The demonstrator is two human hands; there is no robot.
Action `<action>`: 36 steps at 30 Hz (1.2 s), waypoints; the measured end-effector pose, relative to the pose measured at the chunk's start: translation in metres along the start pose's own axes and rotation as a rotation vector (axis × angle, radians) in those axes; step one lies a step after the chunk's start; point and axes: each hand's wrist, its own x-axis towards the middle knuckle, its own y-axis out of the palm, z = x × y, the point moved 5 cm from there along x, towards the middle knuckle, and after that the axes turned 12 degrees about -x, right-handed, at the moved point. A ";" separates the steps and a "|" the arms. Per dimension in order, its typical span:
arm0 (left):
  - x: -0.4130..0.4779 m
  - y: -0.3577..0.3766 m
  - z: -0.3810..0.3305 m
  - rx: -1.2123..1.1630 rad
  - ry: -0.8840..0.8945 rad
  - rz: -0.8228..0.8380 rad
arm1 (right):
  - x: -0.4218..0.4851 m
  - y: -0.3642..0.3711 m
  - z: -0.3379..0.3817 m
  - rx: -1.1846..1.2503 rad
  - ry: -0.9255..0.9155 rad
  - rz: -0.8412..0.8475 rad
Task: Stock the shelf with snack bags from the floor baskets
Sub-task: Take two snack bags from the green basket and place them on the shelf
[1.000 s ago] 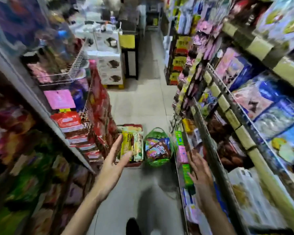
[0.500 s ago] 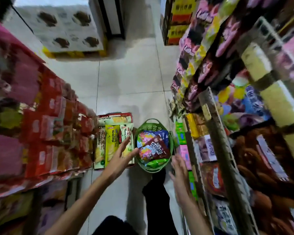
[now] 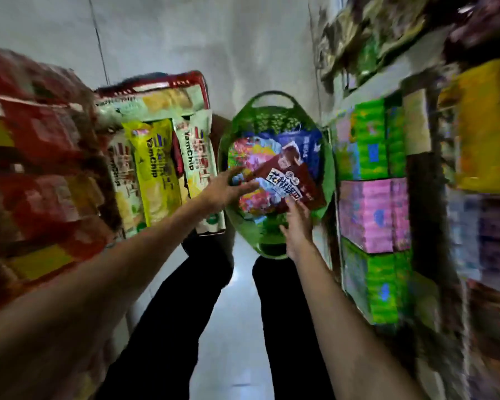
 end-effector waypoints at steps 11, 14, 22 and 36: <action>0.133 0.012 0.090 0.689 0.044 0.043 | 0.112 0.026 -0.071 0.058 0.025 -0.105; 0.125 0.011 0.078 0.567 0.049 0.158 | 0.106 0.020 -0.066 0.180 0.002 -0.043; 0.073 0.003 0.027 0.196 -0.045 0.405 | 0.067 0.014 0.008 0.129 -0.094 0.090; 0.048 -0.120 -0.007 -0.175 0.038 0.100 | 0.116 0.103 -0.008 0.394 0.325 0.185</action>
